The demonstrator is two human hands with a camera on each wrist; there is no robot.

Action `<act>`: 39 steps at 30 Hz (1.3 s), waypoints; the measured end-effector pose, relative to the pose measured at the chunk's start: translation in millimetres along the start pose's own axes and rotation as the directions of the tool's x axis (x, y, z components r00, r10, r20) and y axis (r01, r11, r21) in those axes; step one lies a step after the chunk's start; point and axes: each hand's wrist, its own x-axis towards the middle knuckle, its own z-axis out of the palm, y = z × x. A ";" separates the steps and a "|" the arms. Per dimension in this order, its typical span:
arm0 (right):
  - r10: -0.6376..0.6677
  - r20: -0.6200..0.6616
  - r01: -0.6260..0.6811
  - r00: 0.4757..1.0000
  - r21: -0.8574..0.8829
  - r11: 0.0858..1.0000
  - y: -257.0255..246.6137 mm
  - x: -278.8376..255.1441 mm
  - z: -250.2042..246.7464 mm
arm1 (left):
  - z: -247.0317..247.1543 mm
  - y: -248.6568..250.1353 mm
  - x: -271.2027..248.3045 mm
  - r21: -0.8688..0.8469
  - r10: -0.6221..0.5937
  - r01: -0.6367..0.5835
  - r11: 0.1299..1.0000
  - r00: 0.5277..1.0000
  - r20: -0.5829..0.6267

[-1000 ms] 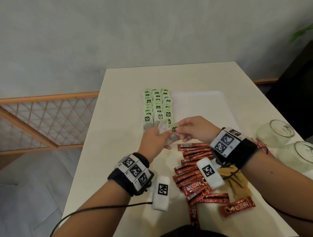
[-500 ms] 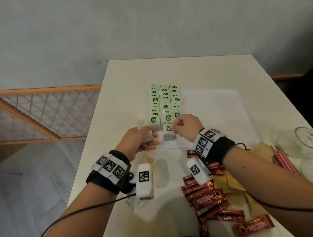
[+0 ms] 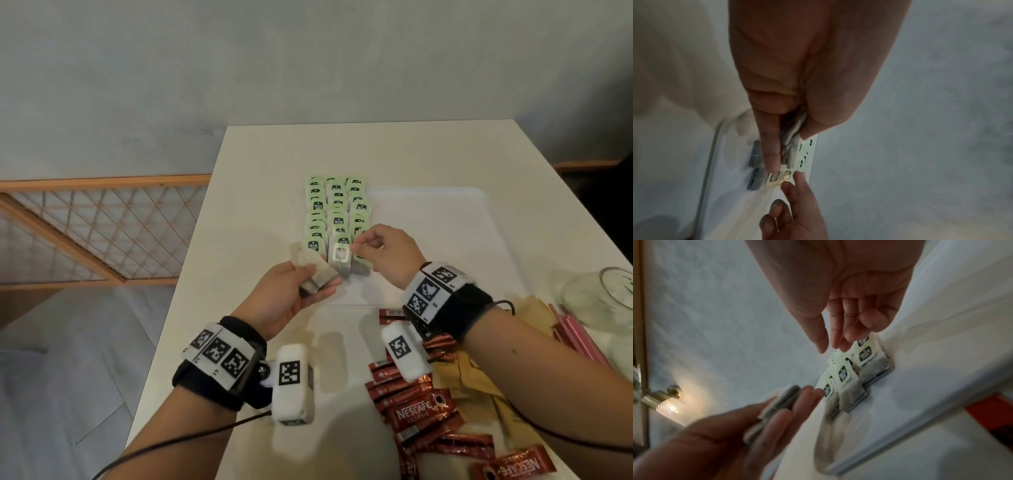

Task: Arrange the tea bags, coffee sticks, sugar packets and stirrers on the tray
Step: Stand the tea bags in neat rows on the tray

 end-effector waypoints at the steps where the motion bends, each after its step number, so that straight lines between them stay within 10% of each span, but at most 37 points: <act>1: -0.008 0.028 0.006 1.000 0.039 0.999 -0.5 -5.5 -2.5 | 1.6 -2.8 -1.2 0.039 0.019 -0.019 0.999 1.000 -0.001; 15: -0.075 0.163 0.054 0.984 0.129 0.990 2.6 -60.7 -17.4 | 23.0 -29.8 -26.7 0.507 0.168 -0.141 0.850 0.986 -0.007; 29: -0.048 0.111 0.032 0.993 0.138 0.990 -7.2 -64.6 -14.8 | 48.8 -33.8 -30.1 0.851 0.460 -0.289 0.439 0.886 0.064; 39: -0.131 0.164 0.142 0.978 -0.063 0.988 -1.0 -36.5 3.0 | 12.0 -24.2 -20.6 0.719 0.353 -0.180 0.672 0.931 -0.097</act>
